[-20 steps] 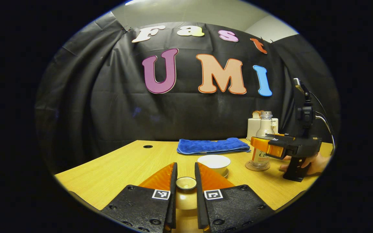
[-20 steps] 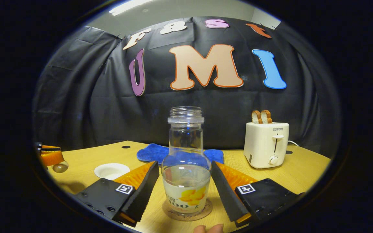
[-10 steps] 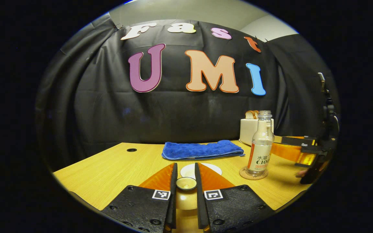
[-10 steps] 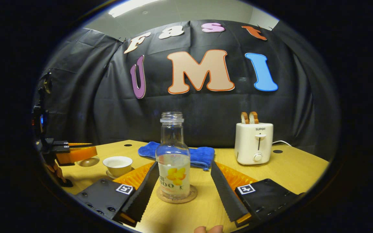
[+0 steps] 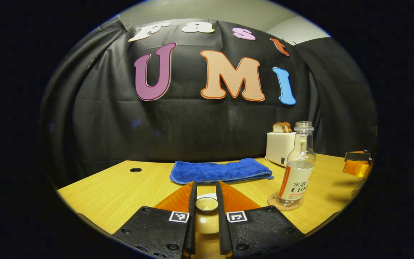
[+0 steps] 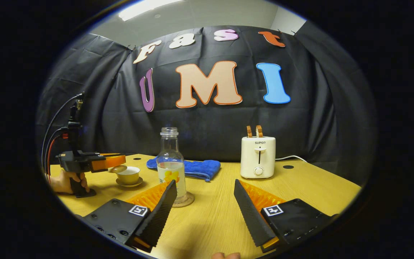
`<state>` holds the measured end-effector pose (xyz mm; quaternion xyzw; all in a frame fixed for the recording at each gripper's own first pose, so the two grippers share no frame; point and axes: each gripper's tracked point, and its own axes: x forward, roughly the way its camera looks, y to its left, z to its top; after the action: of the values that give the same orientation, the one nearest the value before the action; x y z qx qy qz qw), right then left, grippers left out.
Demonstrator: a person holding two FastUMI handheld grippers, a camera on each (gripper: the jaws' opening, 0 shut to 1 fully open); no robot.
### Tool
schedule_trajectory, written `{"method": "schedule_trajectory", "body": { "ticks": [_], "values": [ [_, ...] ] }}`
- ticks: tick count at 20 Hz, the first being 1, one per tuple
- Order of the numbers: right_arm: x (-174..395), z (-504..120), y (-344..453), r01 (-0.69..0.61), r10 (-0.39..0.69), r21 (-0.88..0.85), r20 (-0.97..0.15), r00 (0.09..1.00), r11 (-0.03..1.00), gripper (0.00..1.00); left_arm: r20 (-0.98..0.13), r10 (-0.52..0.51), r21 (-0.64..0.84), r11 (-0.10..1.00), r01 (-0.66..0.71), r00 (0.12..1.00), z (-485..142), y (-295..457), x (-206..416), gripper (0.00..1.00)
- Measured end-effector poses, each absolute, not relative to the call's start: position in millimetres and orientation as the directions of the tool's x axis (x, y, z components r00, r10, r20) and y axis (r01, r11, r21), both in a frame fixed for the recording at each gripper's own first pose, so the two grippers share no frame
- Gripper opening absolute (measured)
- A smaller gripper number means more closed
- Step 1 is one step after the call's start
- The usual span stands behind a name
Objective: Open the teacup lid with one hand, grasp the water bottle and pour water into the teacup with the other hand; after pouring, place the water bottle on the coaster and then close the teacup lid.
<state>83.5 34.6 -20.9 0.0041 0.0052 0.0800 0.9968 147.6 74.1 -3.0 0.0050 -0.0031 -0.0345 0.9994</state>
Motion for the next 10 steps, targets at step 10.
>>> {"method": "schedule_trajectory", "body": {
  "ticks": [10],
  "values": [
    [82.2,-21.2,34.6,-0.171,0.171,0.01,-0.012,0.985,0.985,0.99,-0.082,-0.091,0.09,0.991,0.099,0.992,-15.5,58.7,171.5,0.23]
  ]
}}
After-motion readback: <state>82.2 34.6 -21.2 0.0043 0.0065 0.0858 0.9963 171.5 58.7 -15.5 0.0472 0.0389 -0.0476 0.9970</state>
